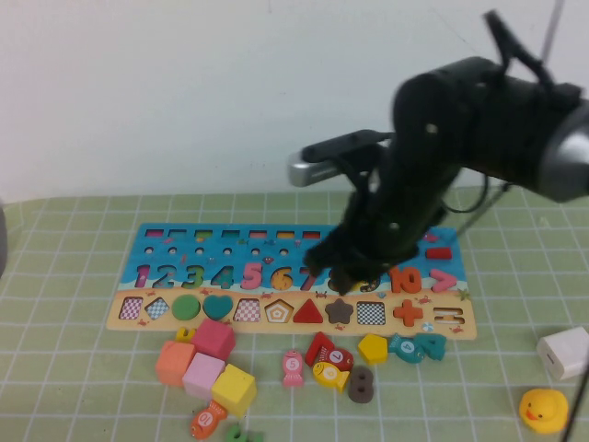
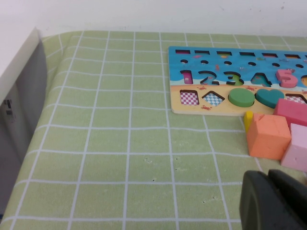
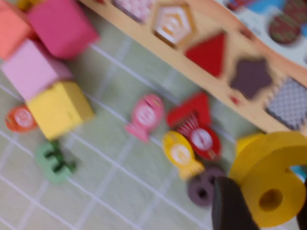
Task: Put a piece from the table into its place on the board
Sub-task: Place the "number 6" into the hole of the number 6
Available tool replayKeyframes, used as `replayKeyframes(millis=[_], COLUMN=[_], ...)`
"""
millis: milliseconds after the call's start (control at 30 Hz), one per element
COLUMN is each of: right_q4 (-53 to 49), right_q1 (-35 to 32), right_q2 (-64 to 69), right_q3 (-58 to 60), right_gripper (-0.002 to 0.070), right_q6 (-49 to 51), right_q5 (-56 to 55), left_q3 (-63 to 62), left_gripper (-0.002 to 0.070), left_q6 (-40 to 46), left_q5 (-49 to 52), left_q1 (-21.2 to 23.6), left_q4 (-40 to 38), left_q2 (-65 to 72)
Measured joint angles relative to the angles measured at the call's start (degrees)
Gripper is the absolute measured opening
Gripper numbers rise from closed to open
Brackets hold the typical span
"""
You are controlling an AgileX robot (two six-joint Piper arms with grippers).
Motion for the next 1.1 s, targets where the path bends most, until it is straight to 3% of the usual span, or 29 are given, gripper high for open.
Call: replayKeyframes(millis=[467,700,1100], right_q4=[0.5,1.2,-0.5], right_q1=[2.0,2.0,2.0], right_q2=[24.1,31.2,31.7], right_q3=[-27.4,-32.0,-32.8], right_gripper=[0.0274,0.0274,0.0274], right_q6=[8.2,11.3,14.9], right_q5=[3.1,2.4,-4.4], left_q3=[0.0,0.0,0.0], left_gripper=[-0.0001,-0.0001,-0.0001], left_q6=[0.0,0.0,0.0], left_q5=[0.0,0.0,0.0], left_q1=[0.0,0.0,0.0], left_q4=[0.0,0.0,0.0], left_q2=[0.0,0.0,0.0])
